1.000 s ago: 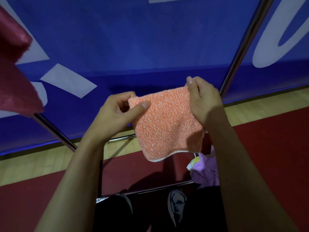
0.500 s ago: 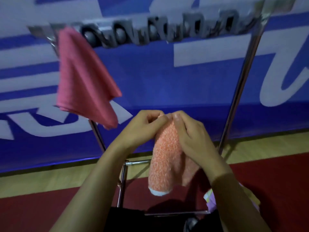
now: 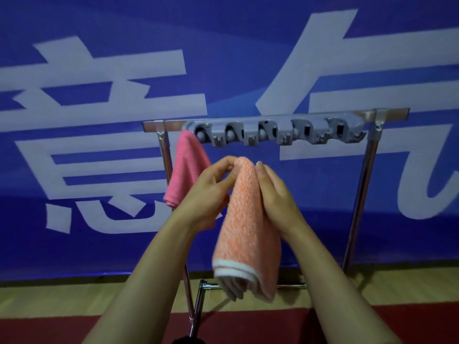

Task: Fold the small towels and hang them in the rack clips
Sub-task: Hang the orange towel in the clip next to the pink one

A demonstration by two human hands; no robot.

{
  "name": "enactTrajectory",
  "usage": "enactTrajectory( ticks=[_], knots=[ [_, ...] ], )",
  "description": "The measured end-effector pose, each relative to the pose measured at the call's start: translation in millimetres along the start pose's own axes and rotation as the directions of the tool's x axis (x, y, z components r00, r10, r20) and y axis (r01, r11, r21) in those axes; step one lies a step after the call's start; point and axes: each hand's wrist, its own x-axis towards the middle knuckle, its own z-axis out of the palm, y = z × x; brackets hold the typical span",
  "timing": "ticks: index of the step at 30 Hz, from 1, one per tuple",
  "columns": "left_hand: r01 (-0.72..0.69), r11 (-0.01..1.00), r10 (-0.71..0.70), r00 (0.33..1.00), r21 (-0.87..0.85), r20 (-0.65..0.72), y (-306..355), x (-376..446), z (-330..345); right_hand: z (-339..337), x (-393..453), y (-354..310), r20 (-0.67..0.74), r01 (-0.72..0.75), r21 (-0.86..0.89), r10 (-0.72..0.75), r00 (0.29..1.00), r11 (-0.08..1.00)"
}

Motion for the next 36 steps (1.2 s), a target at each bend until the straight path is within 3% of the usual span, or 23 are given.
enactTrajectory(
  ticks=[5, 12, 18, 21, 26, 36],
  knots=[
    [-0.024, 0.989, 0.042, 0.992, 0.144, -0.118, 6, 10, -15, 15, 14, -8, -0.067, 0.076, -0.05, -0.08, 0.995, 0.996],
    [0.003, 0.981, 0.048, 0.965, 0.192, -0.257, 12, 26, -27, 34, 54, -15, 0.079, -0.059, 0.071, 0.053, 0.995, 0.996],
    [0.013, 1.0, -0.008, 0.922, 0.01, -0.388, 22, 40, -20, 57, 86, -18, -0.15, 0.003, 0.084, 0.01, 0.989, 0.996],
    [0.021, 0.996, 0.017, 0.908, 0.086, -0.418, 14, 45, -23, 62, 99, -17, -0.175, 0.002, 0.077, 0.012, 0.984, 0.997],
    [-0.101, 0.977, 0.174, 0.89, 0.189, -0.422, -3, 51, -27, 66, 110, -8, -0.19, 0.008, 0.074, 0.006, 0.982, 0.997],
    [-0.052, 0.995, 0.083, 0.897, 0.083, -0.435, -6, 66, -33, 71, 126, -2, -0.23, -0.029, 0.081, 0.047, 0.972, 0.996]
  ],
)
